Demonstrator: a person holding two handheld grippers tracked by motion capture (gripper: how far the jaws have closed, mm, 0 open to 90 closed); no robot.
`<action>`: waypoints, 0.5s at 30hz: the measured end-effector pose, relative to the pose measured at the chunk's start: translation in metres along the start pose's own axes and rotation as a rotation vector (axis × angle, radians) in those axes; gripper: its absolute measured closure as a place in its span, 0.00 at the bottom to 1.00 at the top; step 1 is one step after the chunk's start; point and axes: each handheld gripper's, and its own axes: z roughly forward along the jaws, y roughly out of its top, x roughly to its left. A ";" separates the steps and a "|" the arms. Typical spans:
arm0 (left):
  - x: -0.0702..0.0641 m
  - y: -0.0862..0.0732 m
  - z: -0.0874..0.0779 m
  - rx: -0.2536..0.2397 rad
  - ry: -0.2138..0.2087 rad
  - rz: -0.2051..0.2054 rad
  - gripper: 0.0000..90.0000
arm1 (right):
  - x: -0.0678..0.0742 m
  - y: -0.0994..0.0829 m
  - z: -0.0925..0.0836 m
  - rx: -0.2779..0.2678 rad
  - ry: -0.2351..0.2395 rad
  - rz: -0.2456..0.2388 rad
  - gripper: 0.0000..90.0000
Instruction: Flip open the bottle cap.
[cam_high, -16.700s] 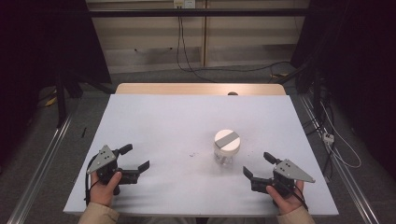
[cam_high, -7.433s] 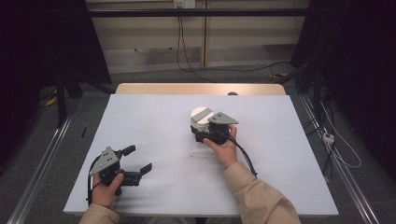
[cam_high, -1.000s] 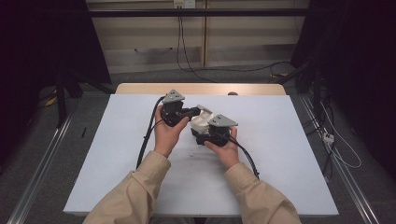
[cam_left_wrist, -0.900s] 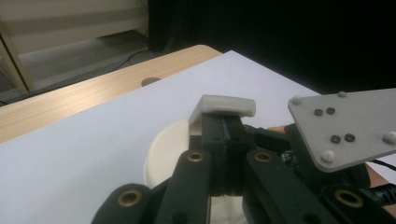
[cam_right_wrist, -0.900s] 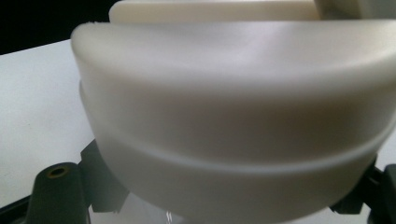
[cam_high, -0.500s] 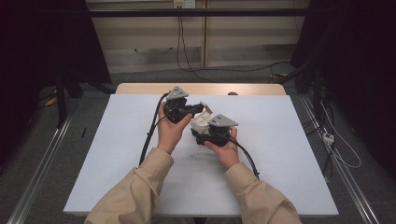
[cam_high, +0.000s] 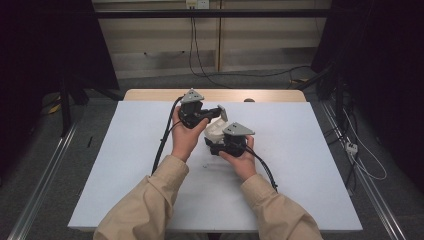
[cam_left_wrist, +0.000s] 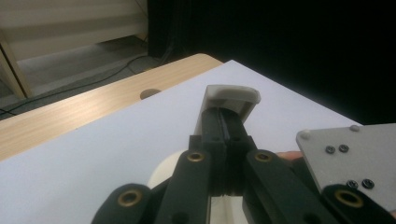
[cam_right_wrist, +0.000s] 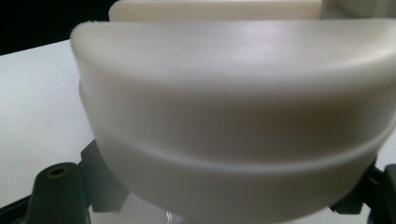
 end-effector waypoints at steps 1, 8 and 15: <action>0.000 0.000 0.001 -0.001 0.000 -0.003 1.00 | 0.000 0.000 0.000 0.000 0.000 0.000 0.21; 0.000 0.003 0.004 -0.004 0.004 0.002 1.00 | 0.000 0.000 0.000 0.000 0.002 0.002 0.21; -0.001 0.005 0.008 -0.001 0.005 0.013 1.00 | 0.000 0.000 0.000 0.001 0.002 0.002 0.21</action>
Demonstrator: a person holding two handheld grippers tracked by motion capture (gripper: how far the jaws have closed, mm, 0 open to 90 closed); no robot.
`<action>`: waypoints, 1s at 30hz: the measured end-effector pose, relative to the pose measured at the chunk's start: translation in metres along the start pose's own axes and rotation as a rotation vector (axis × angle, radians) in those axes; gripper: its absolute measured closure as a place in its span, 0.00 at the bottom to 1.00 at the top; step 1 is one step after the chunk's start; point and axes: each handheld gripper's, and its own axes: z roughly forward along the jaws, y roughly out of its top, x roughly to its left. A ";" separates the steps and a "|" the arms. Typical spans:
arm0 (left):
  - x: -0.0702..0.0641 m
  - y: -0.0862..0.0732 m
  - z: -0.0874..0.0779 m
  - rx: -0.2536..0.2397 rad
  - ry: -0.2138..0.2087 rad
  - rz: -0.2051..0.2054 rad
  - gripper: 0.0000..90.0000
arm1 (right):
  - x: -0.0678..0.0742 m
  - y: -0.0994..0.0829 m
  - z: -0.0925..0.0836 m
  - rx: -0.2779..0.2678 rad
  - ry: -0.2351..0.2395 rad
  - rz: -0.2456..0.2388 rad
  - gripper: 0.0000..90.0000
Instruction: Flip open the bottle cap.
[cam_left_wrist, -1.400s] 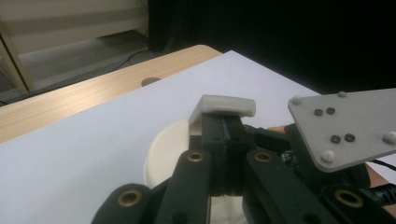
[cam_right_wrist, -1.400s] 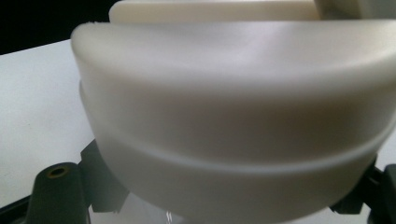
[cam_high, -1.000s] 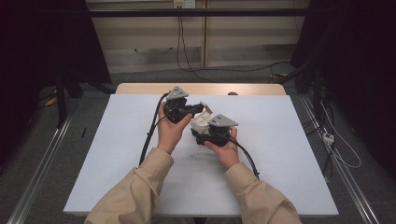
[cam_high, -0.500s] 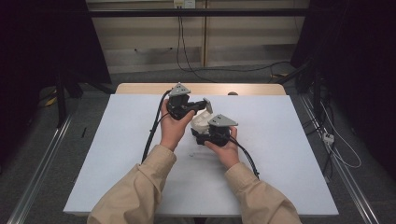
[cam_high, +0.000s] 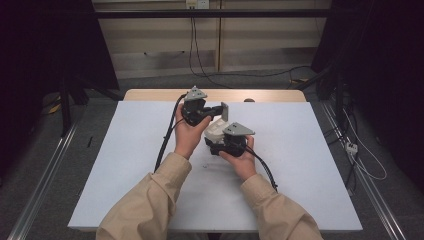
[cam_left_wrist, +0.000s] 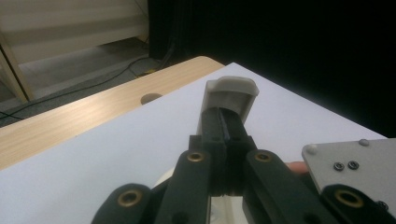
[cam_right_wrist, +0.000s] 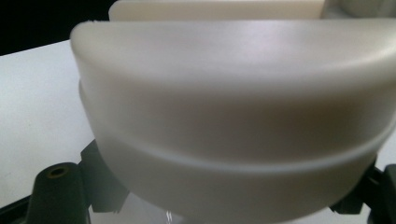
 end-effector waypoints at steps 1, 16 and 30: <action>0.000 0.000 0.001 -0.001 0.001 -0.001 1.00 | 0.000 0.000 0.000 0.000 0.000 0.001 0.21; 0.000 0.003 0.008 0.004 -0.007 0.006 1.00 | 0.000 0.000 0.000 0.000 0.003 0.003 0.21; 0.003 0.001 0.017 0.003 -0.015 0.004 1.00 | -0.001 0.000 0.000 0.000 0.005 0.004 0.21</action>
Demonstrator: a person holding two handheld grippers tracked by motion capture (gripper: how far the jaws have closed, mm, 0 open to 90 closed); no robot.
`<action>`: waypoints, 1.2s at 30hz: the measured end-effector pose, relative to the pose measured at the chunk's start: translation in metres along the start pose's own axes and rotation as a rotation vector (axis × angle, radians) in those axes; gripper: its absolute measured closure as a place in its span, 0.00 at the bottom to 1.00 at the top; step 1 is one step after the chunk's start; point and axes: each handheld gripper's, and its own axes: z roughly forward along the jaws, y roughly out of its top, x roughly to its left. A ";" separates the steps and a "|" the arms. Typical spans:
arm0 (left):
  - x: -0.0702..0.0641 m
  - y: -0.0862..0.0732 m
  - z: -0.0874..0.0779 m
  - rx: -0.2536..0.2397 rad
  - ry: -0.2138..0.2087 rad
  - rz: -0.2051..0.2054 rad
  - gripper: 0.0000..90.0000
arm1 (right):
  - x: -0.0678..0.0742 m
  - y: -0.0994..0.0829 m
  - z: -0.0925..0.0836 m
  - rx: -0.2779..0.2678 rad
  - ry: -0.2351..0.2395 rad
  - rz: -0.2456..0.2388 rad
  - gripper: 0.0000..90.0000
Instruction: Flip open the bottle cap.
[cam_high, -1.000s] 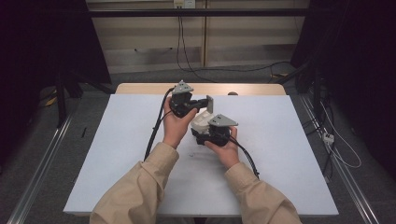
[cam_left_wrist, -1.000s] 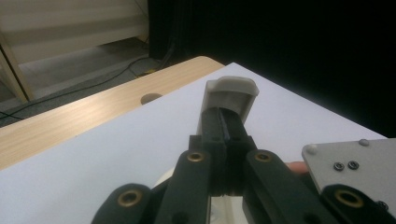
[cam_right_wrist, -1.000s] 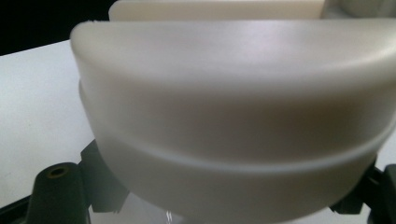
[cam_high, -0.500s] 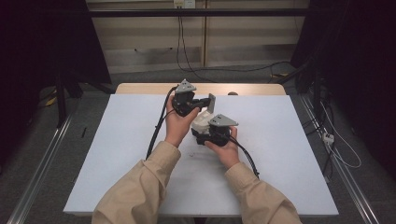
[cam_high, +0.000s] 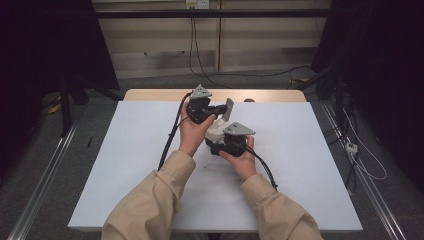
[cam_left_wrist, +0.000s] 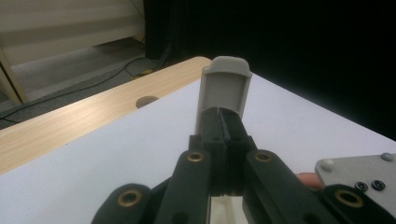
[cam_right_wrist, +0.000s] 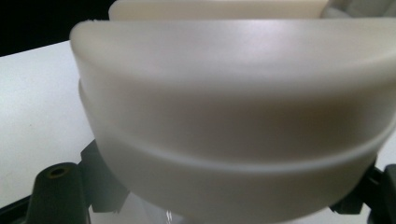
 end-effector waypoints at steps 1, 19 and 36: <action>0.000 0.000 0.001 0.000 -0.001 -0.002 1.00 | 0.000 0.000 0.000 0.000 0.001 -0.004 0.21; 0.004 -0.003 0.014 0.014 -0.015 -0.015 0.99 | 0.000 0.000 0.000 0.001 0.005 -0.011 0.21; 0.004 -0.002 0.021 0.021 -0.028 -0.008 1.00 | -0.001 0.000 0.000 0.002 0.008 -0.017 0.21</action>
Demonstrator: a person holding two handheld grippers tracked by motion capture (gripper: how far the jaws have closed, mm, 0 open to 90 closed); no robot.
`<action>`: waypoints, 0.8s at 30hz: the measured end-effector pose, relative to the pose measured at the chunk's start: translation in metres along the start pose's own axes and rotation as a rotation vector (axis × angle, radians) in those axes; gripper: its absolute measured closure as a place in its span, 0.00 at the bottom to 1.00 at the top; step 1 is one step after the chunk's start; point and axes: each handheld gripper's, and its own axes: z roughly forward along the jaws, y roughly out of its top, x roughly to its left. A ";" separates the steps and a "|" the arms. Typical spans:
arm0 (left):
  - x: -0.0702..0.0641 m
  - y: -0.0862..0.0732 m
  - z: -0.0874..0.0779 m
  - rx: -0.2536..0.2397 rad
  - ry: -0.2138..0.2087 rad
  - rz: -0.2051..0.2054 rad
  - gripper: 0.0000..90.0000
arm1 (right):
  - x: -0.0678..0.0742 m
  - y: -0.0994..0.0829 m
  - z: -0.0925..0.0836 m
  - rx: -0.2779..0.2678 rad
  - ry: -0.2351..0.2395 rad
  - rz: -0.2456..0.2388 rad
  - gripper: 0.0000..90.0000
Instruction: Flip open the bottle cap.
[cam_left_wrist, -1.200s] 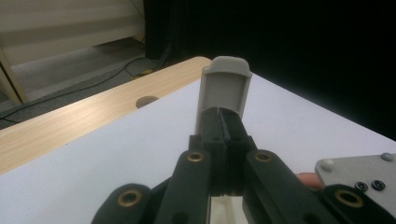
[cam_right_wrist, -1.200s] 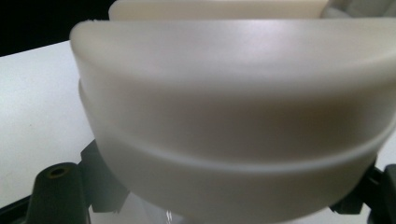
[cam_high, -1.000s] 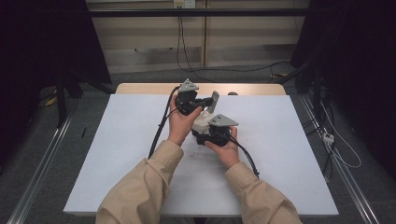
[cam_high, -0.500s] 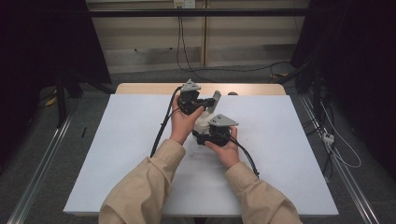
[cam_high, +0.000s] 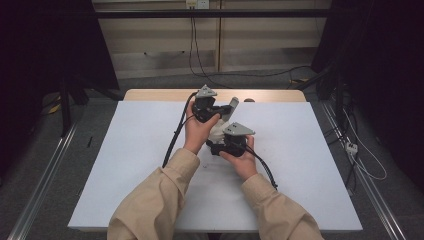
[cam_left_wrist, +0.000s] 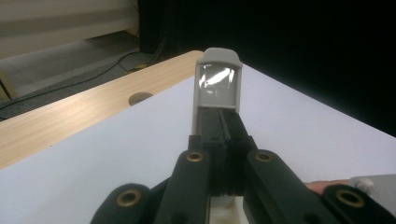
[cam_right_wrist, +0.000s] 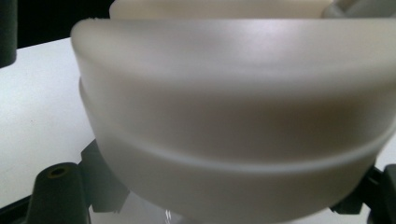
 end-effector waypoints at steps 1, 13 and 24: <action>0.000 0.000 0.000 0.001 0.000 -0.001 1.00 | 0.000 0.000 0.000 -0.001 0.001 0.001 0.21; 0.001 -0.001 0.004 0.008 -0.006 -0.006 1.00 | 0.000 0.000 0.000 0.001 0.000 -0.001 0.21; 0.003 -0.005 0.009 0.030 -0.017 -0.008 1.00 | 0.000 0.000 0.000 0.003 0.003 -0.001 0.21</action>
